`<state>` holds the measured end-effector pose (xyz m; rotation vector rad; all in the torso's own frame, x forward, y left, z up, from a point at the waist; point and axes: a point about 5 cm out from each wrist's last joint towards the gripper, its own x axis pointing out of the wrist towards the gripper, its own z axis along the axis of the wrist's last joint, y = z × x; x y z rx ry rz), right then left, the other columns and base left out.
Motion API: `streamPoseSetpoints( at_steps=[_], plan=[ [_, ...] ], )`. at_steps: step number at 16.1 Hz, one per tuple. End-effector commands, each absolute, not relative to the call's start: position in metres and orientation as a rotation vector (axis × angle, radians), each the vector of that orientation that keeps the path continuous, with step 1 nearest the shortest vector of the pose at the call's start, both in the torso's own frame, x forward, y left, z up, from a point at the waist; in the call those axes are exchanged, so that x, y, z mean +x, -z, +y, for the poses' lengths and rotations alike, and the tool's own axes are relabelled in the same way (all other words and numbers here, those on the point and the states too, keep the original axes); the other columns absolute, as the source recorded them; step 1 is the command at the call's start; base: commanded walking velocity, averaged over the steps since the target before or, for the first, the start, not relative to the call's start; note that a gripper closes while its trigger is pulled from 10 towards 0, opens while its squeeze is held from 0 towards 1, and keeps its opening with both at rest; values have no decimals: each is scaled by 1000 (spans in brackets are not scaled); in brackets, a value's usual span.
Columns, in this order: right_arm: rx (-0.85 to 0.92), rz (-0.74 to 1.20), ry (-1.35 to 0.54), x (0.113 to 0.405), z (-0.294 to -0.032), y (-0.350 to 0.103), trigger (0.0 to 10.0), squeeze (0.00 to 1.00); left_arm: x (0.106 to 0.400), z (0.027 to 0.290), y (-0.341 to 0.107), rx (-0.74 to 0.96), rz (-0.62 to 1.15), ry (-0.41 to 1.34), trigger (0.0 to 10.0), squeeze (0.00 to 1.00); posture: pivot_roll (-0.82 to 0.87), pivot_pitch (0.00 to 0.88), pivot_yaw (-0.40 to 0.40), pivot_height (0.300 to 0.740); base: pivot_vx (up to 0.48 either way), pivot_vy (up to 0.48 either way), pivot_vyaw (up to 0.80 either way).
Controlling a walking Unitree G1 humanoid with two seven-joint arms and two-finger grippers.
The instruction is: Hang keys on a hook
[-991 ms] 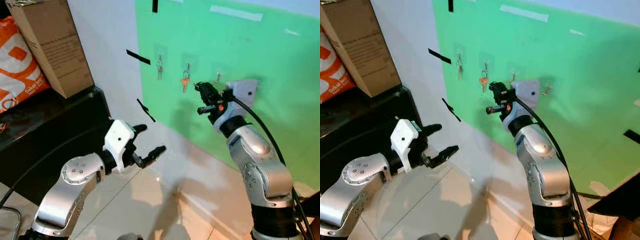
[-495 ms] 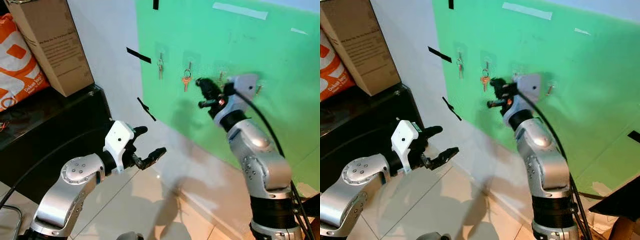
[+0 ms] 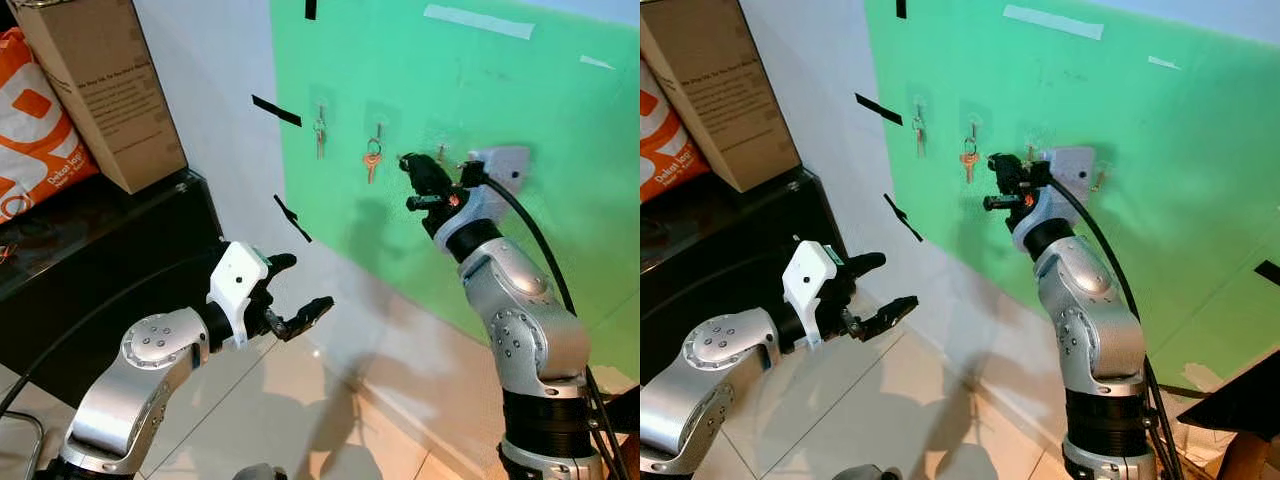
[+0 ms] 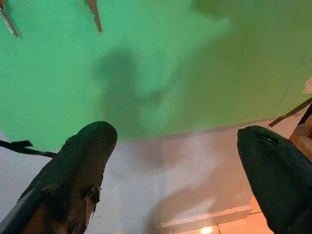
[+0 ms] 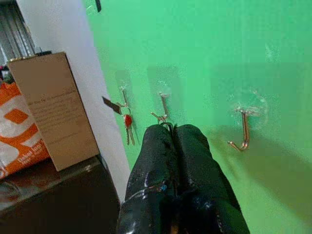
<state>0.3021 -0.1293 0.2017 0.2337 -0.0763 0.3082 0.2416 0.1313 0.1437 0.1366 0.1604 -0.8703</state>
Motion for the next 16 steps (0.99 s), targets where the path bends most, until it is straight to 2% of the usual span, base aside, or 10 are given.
streamPoseSetpoints(
  at_steps=[1, 9, 16],
  plan=[
    [268, -91, -303, 303, -130, -210, 10000, 0, 239, 131, -146, 139, 164, 882, 10000, 0, 20, 0, 41, 740, 0, 0, 0],
    [437, -7, -245, 301, -142, -204, 10000, 0, 237, 131, -146, 134, 168, 890, 10000, 0, 16, 0, 44, 740, 0, 0, 0],
    [418, 97, -257, 297, -138, -191, 10000, 0, 236, 131, -145, 132, 175, 899, 10000, 0, 17, 0, 46, 740, 0, 0, 0]
  ],
)
